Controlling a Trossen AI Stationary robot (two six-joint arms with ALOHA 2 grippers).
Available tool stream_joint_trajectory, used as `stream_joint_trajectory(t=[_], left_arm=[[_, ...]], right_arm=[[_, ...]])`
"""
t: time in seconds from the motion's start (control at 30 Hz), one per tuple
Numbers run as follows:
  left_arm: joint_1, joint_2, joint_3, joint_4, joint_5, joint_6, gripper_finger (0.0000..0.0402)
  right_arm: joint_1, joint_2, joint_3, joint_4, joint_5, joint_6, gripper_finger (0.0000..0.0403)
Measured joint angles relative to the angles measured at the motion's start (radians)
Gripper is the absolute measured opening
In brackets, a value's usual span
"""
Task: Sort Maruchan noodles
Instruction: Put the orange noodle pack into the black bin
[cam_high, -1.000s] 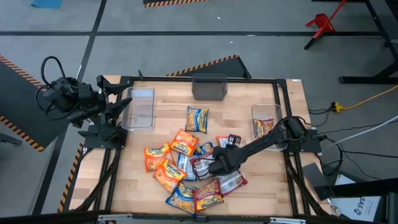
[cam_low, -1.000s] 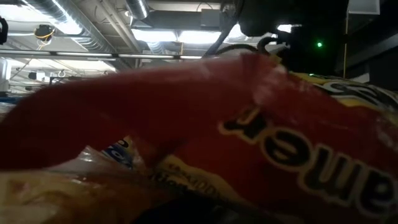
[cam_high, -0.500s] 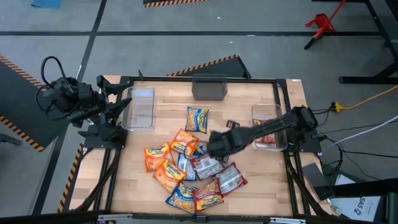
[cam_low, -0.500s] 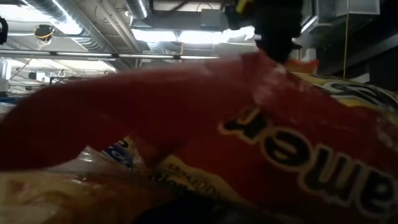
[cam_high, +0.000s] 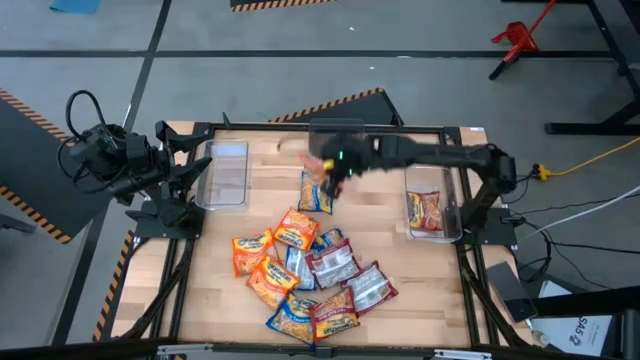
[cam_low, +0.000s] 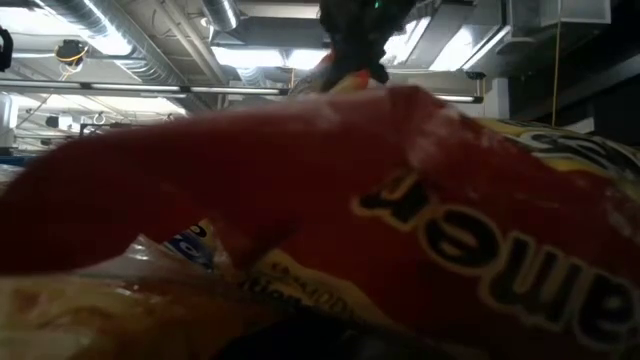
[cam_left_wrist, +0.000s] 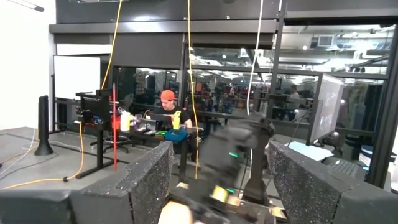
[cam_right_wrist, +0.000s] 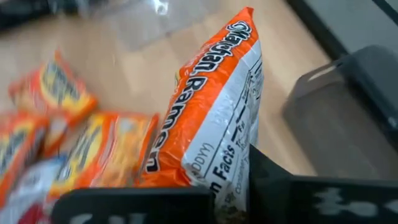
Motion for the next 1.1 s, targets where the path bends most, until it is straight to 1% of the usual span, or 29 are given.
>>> stream_joint_trajectory(t=[0.17, 0.23, 0.33, 0.4, 0.53, 0.6, 0.73, 0.9, 1.1], left_arm=[[0.000, 0.000, 0.000, 0.000, 0.000, 0.000, 0.0258], [0.000, 0.000, 0.000, 0.000, 0.000, 0.000, 0.0258], [0.000, 0.000, 0.000, 0.000, -0.007, 0.000, 0.0258], [0.000, 0.000, 0.000, 0.000, -0.032, 0.000, 0.0258], [0.000, 0.000, 0.000, 0.000, -0.085, 0.000, 0.0258], [0.000, 0.000, 0.000, 0.000, -0.097, 0.000, 0.0258], [0.000, 0.000, 0.000, 0.000, -0.101, 0.000, 0.0258], [0.000, 0.000, 0.000, 0.000, -0.102, 0.000, 0.0258], [0.000, 0.000, 0.000, 0.000, -0.102, 0.000, 0.0258]], right_arm=[[-0.176, 0.000, -0.022, 0.122, -0.156, -0.012, 0.0014], [-0.237, 0.000, -0.041, 0.154, -0.187, -0.002, 0.0011], [-0.310, 0.000, -0.071, 0.188, -0.190, 0.016, 0.0006], [-0.347, 0.000, -0.095, 0.187, -0.196, 0.029, 0.0007], [-0.402, 0.000, -0.130, 0.192, -0.290, 0.035, 0.0012], [-0.420, 0.000, -0.152, 0.192, -0.295, 0.042, 0.0010], [-0.462, 0.000, -0.198, 0.191, -0.294, 0.115, 0.0007], [-0.510, 0.000, -0.264, 0.216, -0.303, 0.196, 0.0018], [-0.554, 0.000, -0.306, 0.229, -0.312, 0.269, 0.0022]])
